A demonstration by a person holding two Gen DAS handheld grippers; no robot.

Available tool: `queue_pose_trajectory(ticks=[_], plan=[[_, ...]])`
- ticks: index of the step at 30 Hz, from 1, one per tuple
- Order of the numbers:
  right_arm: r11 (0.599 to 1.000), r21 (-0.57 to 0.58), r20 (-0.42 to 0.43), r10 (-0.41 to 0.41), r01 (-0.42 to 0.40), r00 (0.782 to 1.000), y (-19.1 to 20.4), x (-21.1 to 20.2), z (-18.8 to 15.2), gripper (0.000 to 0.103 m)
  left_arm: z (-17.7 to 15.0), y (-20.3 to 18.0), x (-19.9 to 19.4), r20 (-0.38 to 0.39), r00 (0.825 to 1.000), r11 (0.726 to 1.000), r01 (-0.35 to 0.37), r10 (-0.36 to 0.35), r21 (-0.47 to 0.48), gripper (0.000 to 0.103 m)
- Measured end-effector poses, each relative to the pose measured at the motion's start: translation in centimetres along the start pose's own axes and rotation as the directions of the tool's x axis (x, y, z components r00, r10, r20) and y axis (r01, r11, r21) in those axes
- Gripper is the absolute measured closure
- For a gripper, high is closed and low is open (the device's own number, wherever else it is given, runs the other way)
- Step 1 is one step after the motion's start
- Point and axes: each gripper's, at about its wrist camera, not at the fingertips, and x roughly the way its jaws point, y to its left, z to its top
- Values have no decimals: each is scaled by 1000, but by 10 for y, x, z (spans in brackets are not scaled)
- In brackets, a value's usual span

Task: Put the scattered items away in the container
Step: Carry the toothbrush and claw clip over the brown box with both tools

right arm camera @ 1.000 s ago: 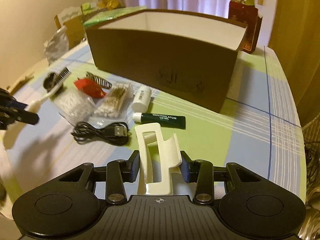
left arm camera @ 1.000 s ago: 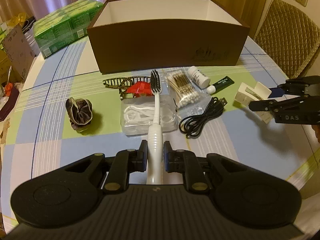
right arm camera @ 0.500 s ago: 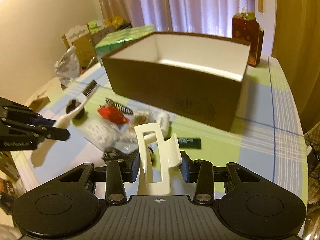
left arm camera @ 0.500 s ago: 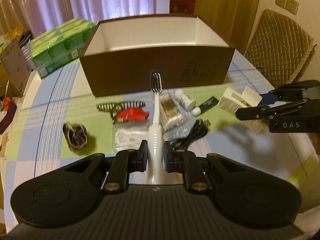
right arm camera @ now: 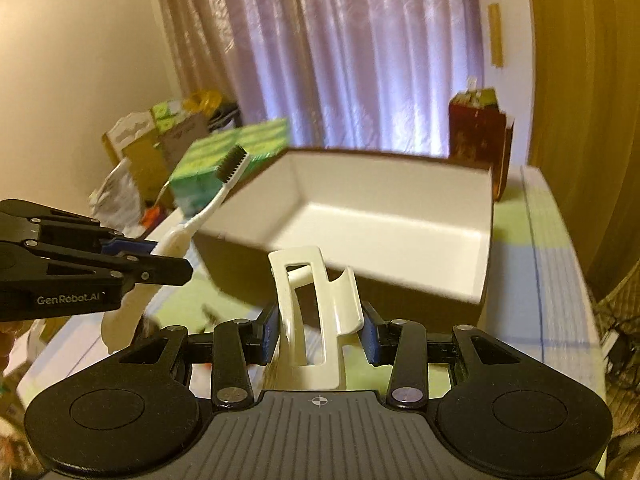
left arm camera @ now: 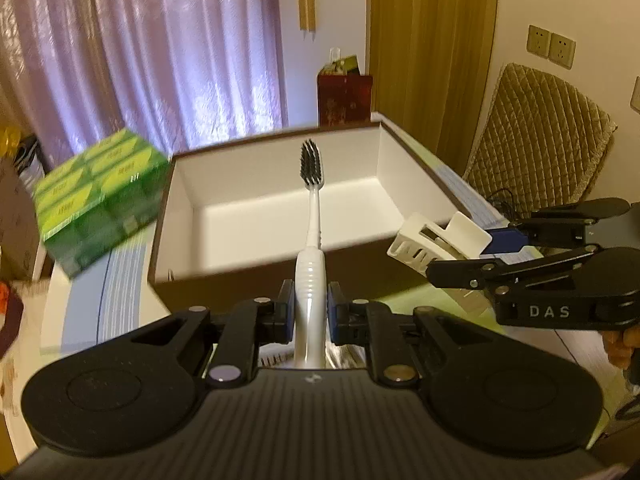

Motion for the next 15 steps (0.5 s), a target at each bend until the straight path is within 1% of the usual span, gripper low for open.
queue_pose_trajectory(ticks=[4, 7, 13, 15], plan=[[998, 49, 34, -28, 26, 999, -6, 13, 23, 59, 23, 11, 15, 10, 1000, 1000, 8, -8, 13, 91], [996, 82, 43, -49, 46, 998, -11, 29, 38, 59, 40, 21, 28, 11, 1000, 1000, 8, -8, 9, 91], [983, 165, 39, -91, 83, 995, -23, 65, 65, 59, 72, 42, 65, -2, 1000, 1000, 4, -4, -28, 91], [975, 201, 28, -106, 98, 994, -28, 78, 68, 59, 80, 47, 81, -18, 1000, 999, 3, -4, -45, 91]])
